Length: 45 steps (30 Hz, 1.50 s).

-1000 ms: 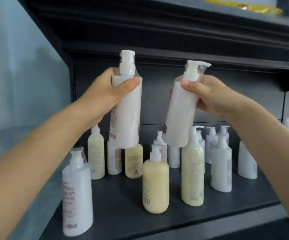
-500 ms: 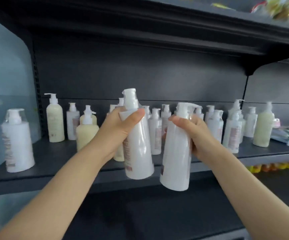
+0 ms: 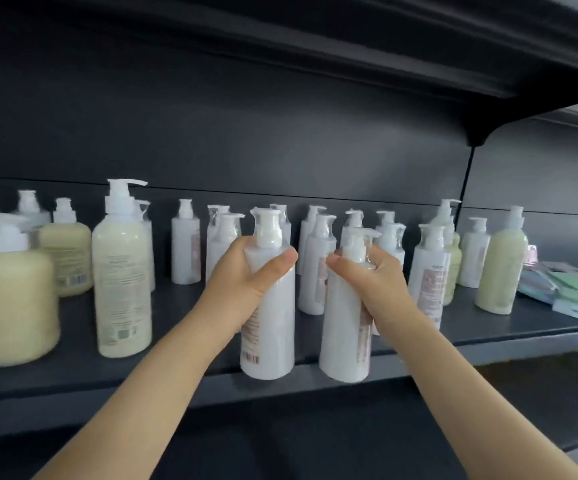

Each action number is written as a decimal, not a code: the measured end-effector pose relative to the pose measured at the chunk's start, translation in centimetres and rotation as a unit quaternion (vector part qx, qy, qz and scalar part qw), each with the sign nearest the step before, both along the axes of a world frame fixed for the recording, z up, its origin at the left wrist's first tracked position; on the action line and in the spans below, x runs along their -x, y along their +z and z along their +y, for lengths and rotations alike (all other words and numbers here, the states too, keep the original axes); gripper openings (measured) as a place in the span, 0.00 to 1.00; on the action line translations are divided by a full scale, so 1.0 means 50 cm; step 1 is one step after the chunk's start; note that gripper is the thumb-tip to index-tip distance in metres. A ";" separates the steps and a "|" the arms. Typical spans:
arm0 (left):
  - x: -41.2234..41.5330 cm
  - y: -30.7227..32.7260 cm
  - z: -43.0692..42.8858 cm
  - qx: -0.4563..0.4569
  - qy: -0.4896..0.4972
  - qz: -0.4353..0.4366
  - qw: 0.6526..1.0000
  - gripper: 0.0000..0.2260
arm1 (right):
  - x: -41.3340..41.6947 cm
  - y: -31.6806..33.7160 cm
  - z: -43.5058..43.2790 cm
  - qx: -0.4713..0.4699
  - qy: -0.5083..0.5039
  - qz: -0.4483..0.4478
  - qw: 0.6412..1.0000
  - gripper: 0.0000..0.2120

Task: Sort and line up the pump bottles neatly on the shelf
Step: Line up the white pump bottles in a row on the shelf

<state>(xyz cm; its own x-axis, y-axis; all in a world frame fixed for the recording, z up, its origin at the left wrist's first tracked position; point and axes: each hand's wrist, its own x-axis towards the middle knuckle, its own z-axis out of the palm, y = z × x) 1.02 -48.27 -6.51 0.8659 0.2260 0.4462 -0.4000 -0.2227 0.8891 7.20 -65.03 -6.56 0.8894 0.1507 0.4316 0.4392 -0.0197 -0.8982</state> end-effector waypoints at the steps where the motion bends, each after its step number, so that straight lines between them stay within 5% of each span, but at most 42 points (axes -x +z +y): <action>1: -0.025 -0.002 -0.004 0.002 0.016 -0.002 1.000 0.20 | -0.025 0.001 0.002 0.003 0.000 -0.004 1.000 0.07; 14: -0.182 -0.040 -0.007 -0.075 0.148 -0.005 0.986 0.16 | -0.203 -0.020 0.039 0.023 0.049 -0.042 0.998 0.06; 29: -0.187 -0.047 -0.009 -0.133 0.183 0.049 0.973 0.17 | -0.213 -0.028 0.022 0.063 0.050 0.001 0.997 0.20; 33: -0.183 -0.031 0.007 -0.224 0.177 0.105 0.953 0.28 | -0.212 -0.031 0.025 0.094 0.019 -0.020 0.995 0.15; 37: -0.164 -0.001 0.005 -0.328 0.202 0.174 0.906 0.23 | -0.212 -0.040 0.031 0.138 -0.011 -0.019 0.990 0.36; 45: -0.094 0.045 0.015 -0.420 0.227 0.165 0.863 0.20 | -0.153 -0.032 -0.021 0.290 -0.001 -0.015 0.957 0.21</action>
